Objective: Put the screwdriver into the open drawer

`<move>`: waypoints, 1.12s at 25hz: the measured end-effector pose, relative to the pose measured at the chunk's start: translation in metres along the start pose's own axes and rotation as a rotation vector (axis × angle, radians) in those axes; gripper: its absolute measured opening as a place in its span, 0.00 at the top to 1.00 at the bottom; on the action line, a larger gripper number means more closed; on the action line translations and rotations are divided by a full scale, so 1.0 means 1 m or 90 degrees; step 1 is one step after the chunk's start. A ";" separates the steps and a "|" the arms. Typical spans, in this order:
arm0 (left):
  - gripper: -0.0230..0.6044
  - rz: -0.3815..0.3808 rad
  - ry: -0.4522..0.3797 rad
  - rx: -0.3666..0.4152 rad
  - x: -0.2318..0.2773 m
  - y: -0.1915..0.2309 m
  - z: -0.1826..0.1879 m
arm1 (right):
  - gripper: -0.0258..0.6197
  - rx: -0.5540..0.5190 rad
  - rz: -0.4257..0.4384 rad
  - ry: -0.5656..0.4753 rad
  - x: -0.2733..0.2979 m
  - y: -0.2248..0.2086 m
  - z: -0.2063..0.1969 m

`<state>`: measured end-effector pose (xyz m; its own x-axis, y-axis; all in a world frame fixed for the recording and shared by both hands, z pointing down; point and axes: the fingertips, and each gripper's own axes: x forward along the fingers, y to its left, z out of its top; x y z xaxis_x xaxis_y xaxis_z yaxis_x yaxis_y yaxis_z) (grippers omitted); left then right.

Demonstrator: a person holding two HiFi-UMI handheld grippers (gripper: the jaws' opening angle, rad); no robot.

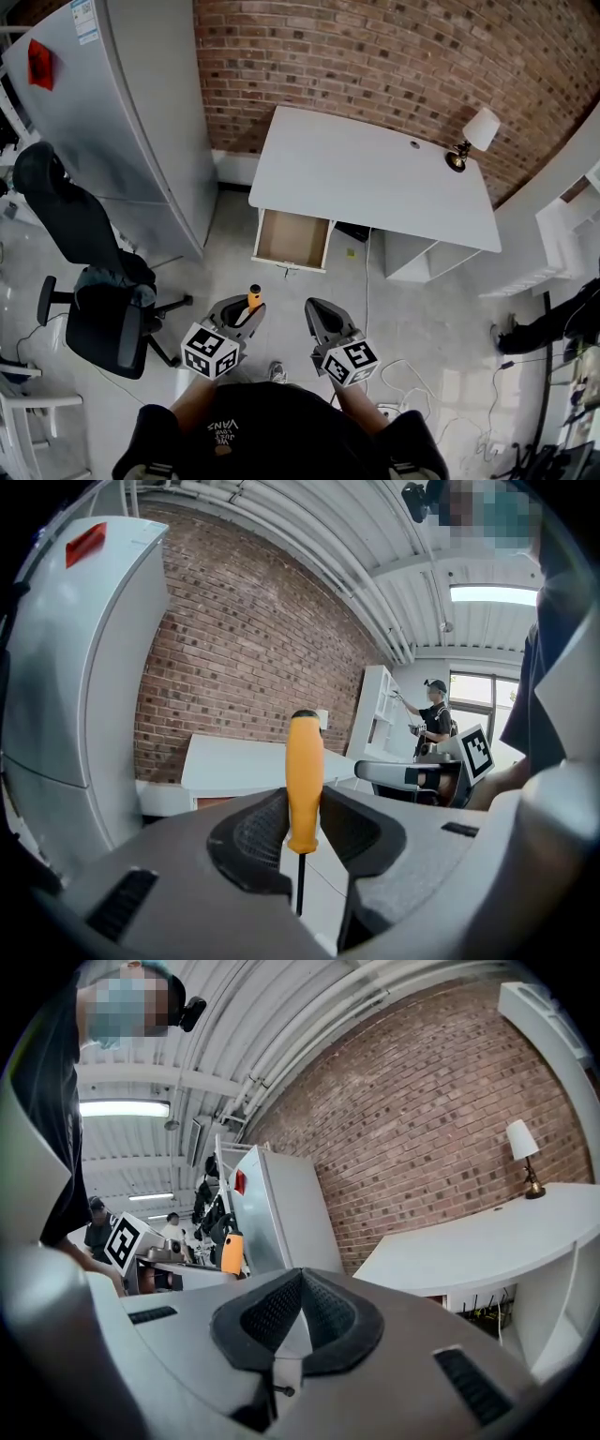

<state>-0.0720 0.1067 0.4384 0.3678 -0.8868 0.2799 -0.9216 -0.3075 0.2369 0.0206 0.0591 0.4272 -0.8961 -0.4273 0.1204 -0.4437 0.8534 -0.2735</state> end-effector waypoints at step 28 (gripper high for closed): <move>0.79 -0.270 0.102 0.080 0.093 0.182 0.033 | 0.97 0.061 -0.311 -0.071 0.149 -0.035 0.015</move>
<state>-0.2097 -0.0433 0.4765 0.7209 -0.6119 0.3253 -0.6897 -0.6796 0.2500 -0.0971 -0.0385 0.4403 -0.5746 -0.8036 0.1552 -0.8029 0.5167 -0.2973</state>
